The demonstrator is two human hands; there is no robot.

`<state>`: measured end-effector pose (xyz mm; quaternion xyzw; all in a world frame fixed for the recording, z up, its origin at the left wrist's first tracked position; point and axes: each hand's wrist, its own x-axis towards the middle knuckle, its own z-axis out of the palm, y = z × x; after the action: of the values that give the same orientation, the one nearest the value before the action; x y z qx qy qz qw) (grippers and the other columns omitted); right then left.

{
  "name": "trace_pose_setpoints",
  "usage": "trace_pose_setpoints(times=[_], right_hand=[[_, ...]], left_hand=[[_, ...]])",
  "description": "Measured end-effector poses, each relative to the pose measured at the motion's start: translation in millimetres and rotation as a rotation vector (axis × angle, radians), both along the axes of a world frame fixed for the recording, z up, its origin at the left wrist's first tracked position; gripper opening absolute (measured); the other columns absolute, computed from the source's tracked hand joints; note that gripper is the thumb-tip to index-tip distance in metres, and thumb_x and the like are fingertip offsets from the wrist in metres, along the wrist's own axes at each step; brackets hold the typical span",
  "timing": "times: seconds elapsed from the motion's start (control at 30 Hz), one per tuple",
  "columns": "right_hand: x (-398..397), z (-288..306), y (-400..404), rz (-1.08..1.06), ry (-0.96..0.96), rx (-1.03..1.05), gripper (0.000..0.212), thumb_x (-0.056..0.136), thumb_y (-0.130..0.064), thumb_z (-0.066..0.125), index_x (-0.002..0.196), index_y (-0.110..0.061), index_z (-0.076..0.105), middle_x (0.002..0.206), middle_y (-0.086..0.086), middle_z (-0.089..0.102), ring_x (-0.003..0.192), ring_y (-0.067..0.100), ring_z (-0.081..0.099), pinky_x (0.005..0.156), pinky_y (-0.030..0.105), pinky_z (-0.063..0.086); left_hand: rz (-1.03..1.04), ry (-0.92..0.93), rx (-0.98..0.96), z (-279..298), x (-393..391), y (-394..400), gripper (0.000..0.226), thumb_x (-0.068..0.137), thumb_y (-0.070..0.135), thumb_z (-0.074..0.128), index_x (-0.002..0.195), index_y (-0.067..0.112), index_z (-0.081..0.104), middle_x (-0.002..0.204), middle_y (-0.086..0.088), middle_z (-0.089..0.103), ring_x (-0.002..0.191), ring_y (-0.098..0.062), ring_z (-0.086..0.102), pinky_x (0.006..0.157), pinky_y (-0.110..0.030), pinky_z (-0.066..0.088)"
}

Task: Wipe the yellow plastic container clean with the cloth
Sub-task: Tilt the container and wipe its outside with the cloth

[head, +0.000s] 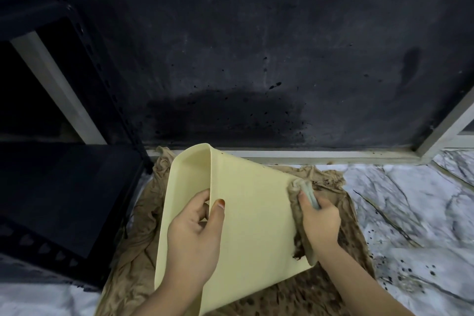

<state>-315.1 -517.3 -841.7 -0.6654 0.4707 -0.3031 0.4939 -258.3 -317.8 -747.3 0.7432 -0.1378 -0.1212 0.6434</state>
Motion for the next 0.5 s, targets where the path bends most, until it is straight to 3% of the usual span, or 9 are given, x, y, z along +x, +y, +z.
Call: trace_pose_setpoints(times=[0.07,0.17,0.27,0.33,0.4,0.5], right_hand=[[-10.4,-12.2,-1.3,-0.043,0.026,0.038,0.02,0.087,-0.025,0.06,0.083,-0.006,0.066,0.061,0.007,0.059,0.056,0.019,0.052,0.049,0.027,0.037],[-22.9,-29.1,9.7,-0.123,0.045,0.092,0.03,0.085,-0.029,0.06,0.099,-0.004,0.066,0.083,0.018,0.066,0.071,0.029,0.058,0.062,0.031,0.042],[-27.7,-22.2,38.9,-0.155,0.015,0.044,0.031,0.084,-0.022,0.064,0.107,-0.002,0.064,0.088,0.011,0.06,0.085,0.03,0.057,0.075,0.03,0.038],[-26.5,-6.2,63.4,-0.07,-0.049,-0.045,0.03,0.081,-0.016,0.068,0.106,0.0,0.065,0.083,0.009,0.056,0.082,0.017,0.058,0.073,0.023,0.038],[-20.5,16.5,85.3,0.069,-0.15,-0.119,0.02,0.079,-0.01,0.069,0.099,-0.006,0.067,0.079,0.005,0.055,0.068,-0.002,0.055,0.06,0.007,0.037],[-3.7,46.2,95.8,0.244,-0.245,-0.22,0.022,0.081,-0.01,0.066,0.095,-0.027,0.064,0.08,-0.004,0.056,0.075,-0.004,0.055,0.062,0.004,0.039]], left_hand=[[0.013,-0.001,0.001,-1.6,0.6,-0.2,0.026,0.091,0.014,0.054,0.082,0.035,0.067,0.065,-0.005,0.069,0.052,-0.004,0.057,0.047,-0.012,0.043],[0.014,-0.014,-0.007,-3.2,1.2,-0.4,0.027,0.091,0.016,0.053,0.083,0.037,0.069,0.077,-0.011,0.071,0.06,-0.021,0.061,0.05,-0.017,0.045],[0.0,-0.03,0.005,-3.6,0.6,-2.2,0.027,0.09,0.018,0.053,0.083,0.038,0.069,0.08,-0.012,0.071,0.066,-0.035,0.063,0.054,-0.024,0.047],[-0.007,-0.039,0.007,-4.4,0.6,-3.8,0.028,0.09,0.019,0.053,0.083,0.041,0.069,0.082,-0.017,0.07,0.062,-0.031,0.059,0.057,-0.03,0.045],[-0.017,-0.051,0.002,-5.4,-0.1,-4.5,0.027,0.089,0.02,0.054,0.085,0.043,0.068,0.083,-0.022,0.068,0.061,-0.024,0.054,0.058,-0.032,0.044],[-0.042,-0.08,0.019,-6.6,-1.9,-5.0,0.023,0.088,0.021,0.055,0.087,0.04,0.068,0.074,-0.022,0.065,0.052,-0.019,0.046,0.05,-0.026,0.038]])
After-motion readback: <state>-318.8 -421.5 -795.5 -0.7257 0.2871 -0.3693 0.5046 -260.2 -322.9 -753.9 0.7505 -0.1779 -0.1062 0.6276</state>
